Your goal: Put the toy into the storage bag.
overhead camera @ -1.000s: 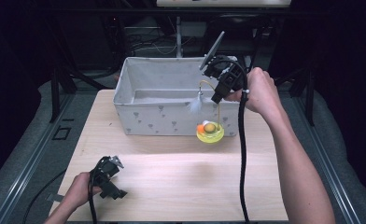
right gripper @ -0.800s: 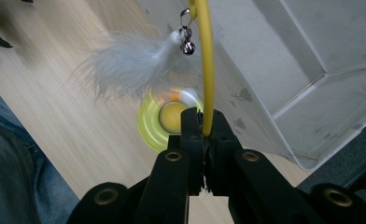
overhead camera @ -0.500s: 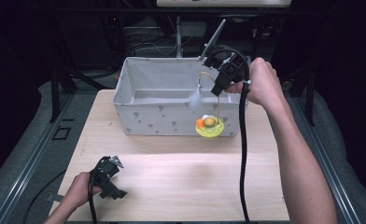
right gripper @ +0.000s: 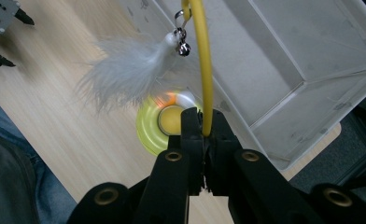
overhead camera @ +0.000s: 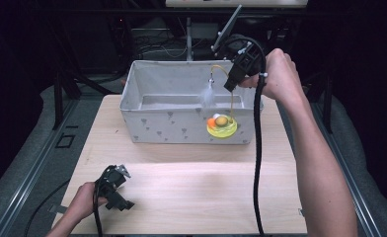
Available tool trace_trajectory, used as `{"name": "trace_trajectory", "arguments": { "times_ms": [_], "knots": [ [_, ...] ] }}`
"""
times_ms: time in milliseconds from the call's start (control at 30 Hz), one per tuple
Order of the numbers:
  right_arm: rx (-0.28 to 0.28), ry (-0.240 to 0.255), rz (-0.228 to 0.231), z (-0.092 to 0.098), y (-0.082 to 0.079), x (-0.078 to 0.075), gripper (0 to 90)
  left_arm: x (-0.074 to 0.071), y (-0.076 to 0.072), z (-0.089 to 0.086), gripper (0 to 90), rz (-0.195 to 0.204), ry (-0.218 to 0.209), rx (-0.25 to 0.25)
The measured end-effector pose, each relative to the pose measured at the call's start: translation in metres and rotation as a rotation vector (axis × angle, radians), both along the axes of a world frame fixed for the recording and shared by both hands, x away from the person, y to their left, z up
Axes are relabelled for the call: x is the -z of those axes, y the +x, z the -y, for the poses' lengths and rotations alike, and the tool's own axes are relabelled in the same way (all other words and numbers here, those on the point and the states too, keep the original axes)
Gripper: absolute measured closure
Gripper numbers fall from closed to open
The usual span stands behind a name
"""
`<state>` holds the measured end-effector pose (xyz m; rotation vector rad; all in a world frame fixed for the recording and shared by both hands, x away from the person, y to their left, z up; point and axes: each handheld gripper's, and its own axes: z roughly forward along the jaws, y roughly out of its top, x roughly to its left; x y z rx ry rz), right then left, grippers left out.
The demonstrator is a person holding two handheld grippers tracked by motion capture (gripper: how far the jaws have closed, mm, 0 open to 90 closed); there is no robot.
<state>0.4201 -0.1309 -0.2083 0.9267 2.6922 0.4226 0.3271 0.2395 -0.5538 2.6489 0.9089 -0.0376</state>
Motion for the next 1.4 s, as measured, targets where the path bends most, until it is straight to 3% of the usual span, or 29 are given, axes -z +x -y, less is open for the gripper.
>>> {"name": "trace_trajectory", "arguments": {
  "times_ms": [633,833,1400],
  "knots": [
    [0.037,0.013,0.037,0.003,0.010,-0.029,88.0,0.000,0.000,0.000,0.2,-0.002,0.001,-0.001],
    [0.070,0.007,0.050,0.006,0.018,-0.034,88.0,0.000,0.000,0.000,0.2,-0.002,0.002,0.000],
    [0.176,0.058,0.084,0.022,0.053,-0.039,88.1,0.001,0.000,0.001,0.2,0.000,-0.001,0.002]
  ]
}}
